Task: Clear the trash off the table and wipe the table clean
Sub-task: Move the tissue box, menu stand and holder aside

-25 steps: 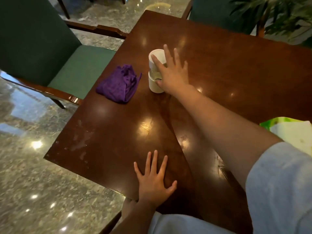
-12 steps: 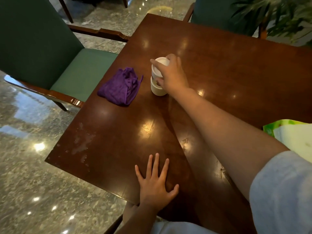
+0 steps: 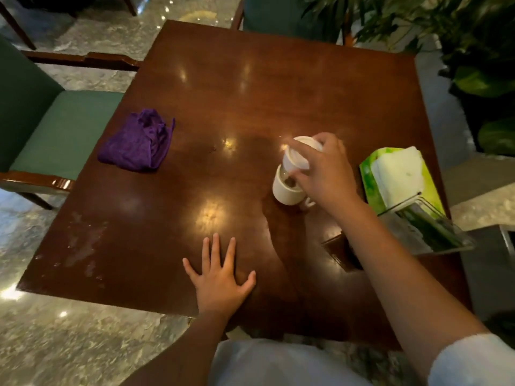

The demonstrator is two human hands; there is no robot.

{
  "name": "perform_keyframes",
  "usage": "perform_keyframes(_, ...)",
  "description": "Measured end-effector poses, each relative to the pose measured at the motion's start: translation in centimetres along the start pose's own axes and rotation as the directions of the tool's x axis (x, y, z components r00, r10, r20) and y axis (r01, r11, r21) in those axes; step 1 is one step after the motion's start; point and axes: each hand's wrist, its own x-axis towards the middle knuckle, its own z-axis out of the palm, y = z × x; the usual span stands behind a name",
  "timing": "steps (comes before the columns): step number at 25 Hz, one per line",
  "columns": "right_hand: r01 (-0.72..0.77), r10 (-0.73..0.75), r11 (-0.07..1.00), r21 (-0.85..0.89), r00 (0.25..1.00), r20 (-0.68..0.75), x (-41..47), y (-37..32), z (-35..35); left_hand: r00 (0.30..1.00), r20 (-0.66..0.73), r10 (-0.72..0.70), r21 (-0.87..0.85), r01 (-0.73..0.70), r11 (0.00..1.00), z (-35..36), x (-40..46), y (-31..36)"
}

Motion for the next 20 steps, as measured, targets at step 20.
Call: perform_keyframes(20, -0.229, 0.278, 0.824, -0.518, 0.960, 0.018, -6.0, 4.7, -1.2, 1.000, -0.002, 0.019, 0.024, -0.019, 1.000, 0.3, -0.1, -0.1)
